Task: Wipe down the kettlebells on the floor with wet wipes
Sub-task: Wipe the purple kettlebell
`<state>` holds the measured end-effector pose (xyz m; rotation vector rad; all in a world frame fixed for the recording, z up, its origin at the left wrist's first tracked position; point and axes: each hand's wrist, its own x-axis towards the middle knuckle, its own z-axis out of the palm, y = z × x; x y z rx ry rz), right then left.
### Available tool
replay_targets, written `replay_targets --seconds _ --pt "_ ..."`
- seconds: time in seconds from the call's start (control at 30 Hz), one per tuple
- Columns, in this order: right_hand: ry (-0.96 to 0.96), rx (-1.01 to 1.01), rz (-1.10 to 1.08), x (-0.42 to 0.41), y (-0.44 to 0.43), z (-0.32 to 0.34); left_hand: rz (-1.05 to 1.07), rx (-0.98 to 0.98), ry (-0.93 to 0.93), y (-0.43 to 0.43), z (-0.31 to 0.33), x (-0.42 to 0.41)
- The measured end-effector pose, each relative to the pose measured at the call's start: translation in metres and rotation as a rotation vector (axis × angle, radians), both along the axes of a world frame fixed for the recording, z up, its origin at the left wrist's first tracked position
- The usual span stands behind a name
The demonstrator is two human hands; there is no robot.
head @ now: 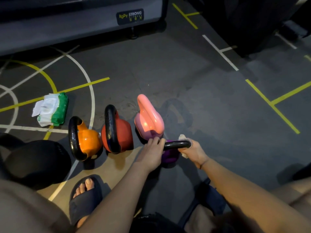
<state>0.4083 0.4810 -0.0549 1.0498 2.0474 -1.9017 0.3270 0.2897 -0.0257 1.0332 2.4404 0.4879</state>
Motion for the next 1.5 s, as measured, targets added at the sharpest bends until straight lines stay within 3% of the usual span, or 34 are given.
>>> replay_targets --seconds 0.13,0.33,0.4,0.47,0.7,0.83,0.93,1.0,1.07,1.2,1.3,1.43,1.5 --pt "-0.006 0.205 0.016 0.001 -0.002 -0.008 0.140 -0.017 -0.194 -0.009 -0.001 0.001" --pt "0.170 0.832 0.415 -0.010 -0.008 0.006 0.167 -0.024 -0.261 -0.017 0.000 -0.003" --pt "0.193 0.907 0.452 -0.011 -0.015 0.007 0.166 -0.033 -0.243 -0.018 0.004 -0.001" --pt "0.191 0.864 0.345 -0.009 -0.014 0.002 0.180 -0.067 -0.207 -0.016 0.008 0.001" --pt "-0.098 0.406 -0.044 0.005 -0.022 -0.004 0.248 -0.112 -0.241 -0.015 0.012 -0.001" --pt "-0.084 0.168 -0.191 -0.002 -0.024 -0.009 0.252 -0.114 -0.241 -0.009 0.019 0.004" --pt "-0.013 0.403 -0.085 -0.001 -0.018 -0.007 0.264 -0.140 -0.224 -0.008 0.018 0.004" --pt "0.083 0.687 0.147 -0.003 -0.013 0.000 0.269 -0.141 -0.224 -0.011 0.014 0.001" --pt "0.126 0.836 0.367 -0.012 -0.015 0.011 0.255 -0.136 -0.227 -0.012 0.010 -0.002" --pt "-0.038 1.089 0.619 -0.023 -0.027 0.020 0.196 -0.117 -0.227 -0.009 0.006 -0.003" --pt "-0.095 1.034 0.656 -0.025 -0.015 0.024 0.176 -0.102 -0.226 -0.008 0.007 -0.002" --pt "-0.099 0.714 0.385 -0.015 -0.005 0.024 0.156 -0.098 -0.227 -0.005 0.008 -0.003" --pt "-0.053 0.711 0.302 -0.010 -0.007 0.019 0.151 -0.100 -0.225 -0.006 0.007 -0.001"
